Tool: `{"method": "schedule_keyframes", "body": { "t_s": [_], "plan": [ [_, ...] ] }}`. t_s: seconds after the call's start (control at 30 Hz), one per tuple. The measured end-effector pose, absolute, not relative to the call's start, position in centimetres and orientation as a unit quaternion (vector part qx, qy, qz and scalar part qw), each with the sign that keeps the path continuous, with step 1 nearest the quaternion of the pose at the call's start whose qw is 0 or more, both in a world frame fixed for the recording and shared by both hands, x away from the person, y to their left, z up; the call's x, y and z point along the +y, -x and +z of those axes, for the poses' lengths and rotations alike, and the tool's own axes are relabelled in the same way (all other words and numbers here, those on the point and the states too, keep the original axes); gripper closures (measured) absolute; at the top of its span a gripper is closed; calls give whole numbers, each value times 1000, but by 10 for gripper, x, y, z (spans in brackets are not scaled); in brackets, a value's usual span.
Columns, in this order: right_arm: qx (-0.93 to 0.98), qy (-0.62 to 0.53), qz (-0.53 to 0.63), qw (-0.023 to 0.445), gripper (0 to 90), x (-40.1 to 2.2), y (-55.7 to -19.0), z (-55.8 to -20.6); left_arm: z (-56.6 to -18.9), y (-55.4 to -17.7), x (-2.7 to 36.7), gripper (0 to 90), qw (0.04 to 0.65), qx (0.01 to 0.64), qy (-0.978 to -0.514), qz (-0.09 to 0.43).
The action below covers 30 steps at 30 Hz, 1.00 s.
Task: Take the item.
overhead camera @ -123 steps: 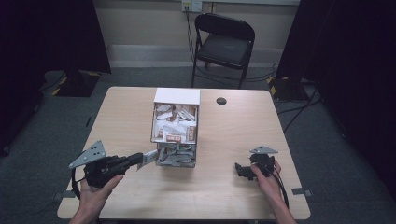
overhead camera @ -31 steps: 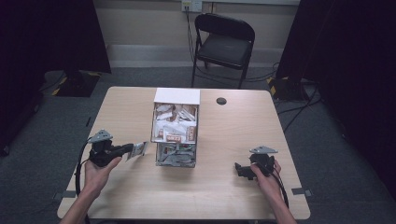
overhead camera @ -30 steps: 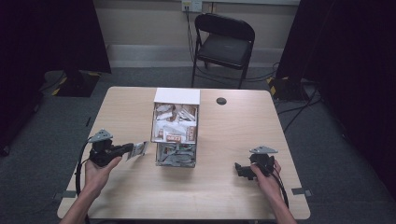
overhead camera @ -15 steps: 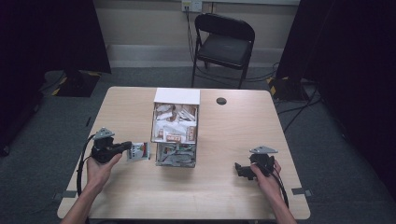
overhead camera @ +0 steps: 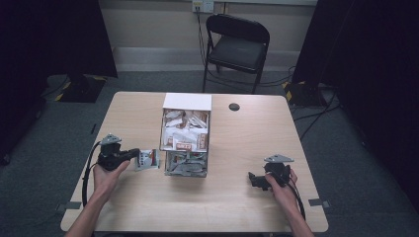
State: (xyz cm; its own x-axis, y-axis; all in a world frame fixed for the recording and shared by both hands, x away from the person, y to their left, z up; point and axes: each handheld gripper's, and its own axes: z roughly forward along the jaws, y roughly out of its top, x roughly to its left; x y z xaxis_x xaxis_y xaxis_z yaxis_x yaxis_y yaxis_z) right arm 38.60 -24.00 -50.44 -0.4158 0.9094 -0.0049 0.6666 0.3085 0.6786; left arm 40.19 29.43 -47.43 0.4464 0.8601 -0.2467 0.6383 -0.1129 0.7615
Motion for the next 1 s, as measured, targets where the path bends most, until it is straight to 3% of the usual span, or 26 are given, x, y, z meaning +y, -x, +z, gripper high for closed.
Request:
{"method": "schedule_keyframes", "body": {
  "t_s": [0.33, 0.5, 0.6, 0.8, 1.0],
  "plan": [
    [784, -502, 305, 199, 0, -240, -386, -504, -471, -400, 292, 750, 420, 507, -736, 156],
    [784, -502, 305, 199, 0, -240, -386, -504, -468, -398, 294, 609, 418, 512, -732, 163],
    [784, -502, 305, 199, 0, -240, -386, -504, -467, -397, 295, 480, 419, 516, -729, 162],
    [784, -503, 305, 199, 0, -240, -386, -504, -461, -393, 298, 327, 419, 513, -731, 165],
    [784, -503, 305, 198, 0, -240, -386, -504, -451, -387, 303, 232, 417, 506, -737, 164]
  ]
}}
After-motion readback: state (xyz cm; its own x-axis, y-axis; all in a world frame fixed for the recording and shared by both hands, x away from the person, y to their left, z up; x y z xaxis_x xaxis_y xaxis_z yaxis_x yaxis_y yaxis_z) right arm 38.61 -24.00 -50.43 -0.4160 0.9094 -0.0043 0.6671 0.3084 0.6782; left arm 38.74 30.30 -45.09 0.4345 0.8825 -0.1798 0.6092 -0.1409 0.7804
